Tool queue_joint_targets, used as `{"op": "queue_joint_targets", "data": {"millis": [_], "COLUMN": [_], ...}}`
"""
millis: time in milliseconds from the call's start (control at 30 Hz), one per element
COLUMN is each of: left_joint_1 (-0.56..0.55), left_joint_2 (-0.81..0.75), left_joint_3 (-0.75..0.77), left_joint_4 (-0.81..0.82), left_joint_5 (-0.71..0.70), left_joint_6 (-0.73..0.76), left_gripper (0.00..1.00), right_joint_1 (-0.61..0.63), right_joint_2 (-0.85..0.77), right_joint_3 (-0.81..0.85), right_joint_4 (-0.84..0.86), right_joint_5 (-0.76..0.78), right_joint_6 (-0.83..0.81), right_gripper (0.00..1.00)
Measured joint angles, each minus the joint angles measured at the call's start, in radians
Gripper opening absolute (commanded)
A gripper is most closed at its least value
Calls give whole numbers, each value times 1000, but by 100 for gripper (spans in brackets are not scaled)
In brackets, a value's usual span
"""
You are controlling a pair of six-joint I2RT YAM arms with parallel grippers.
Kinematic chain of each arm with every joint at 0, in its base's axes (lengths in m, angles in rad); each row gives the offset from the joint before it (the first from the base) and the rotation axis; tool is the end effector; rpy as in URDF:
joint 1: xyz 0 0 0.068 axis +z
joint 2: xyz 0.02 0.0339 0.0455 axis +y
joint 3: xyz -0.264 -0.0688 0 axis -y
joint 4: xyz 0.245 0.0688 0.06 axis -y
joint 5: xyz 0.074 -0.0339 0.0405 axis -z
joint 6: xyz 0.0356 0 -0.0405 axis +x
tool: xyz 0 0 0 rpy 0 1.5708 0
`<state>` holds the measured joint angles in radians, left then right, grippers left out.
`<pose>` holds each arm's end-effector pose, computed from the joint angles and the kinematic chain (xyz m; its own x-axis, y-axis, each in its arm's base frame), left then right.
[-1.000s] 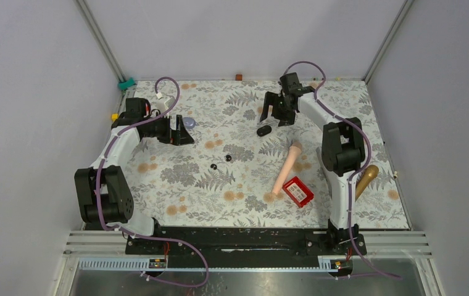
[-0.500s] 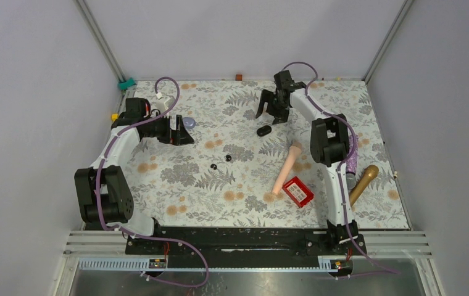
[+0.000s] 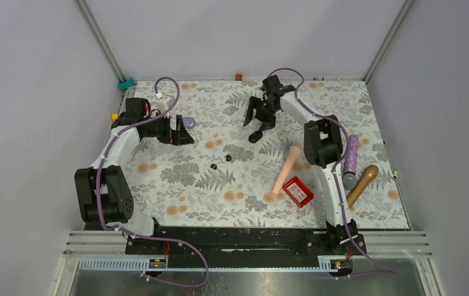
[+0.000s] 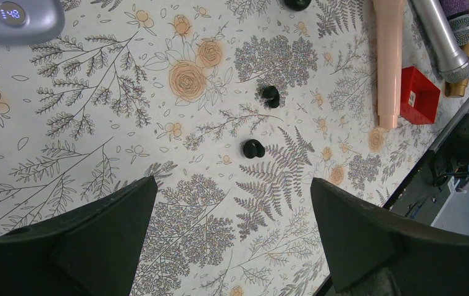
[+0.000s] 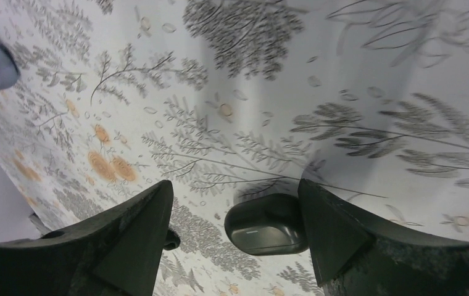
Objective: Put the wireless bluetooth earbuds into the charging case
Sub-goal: Move the charging case to the center of the board.
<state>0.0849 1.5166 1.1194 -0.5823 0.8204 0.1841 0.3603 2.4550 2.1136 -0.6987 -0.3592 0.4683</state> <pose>0.3107 0.0003 0.2561 -0.7495 0.0615 -0.6592 0.4940 0.7149 -0.4949 0.4910 0.1984 0.1628 -0.9443 0.0958 -0.3148 -0.0788 0.8630 0.4990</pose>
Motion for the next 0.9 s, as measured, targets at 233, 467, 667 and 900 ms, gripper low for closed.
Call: {"op": "queue_joint_targets", "data": {"millis": [233, 467, 667, 900], "left_joint_1": [0, 1, 5, 6], "left_joint_2": [0, -1, -1, -2], "left_joint_3": [0, 0, 0, 0], "left_joint_4": [0, 0, 0, 0], "left_joint_5": [3, 7, 8, 14], "left_joint_6": [0, 1, 3, 3], "left_gripper": [99, 99, 99, 99], "right_joint_1": [57, 105, 123, 123], "right_joint_2": [11, 34, -21, -252], "right_joint_3": [-1, 56, 65, -121], "right_joint_4": [0, -37, -56, -36], "right_joint_5": [-80, -121, -44, 90], "right_joint_6": [-25, -117, -224, -197], "right_gripper": [79, 80, 82, 80]}}
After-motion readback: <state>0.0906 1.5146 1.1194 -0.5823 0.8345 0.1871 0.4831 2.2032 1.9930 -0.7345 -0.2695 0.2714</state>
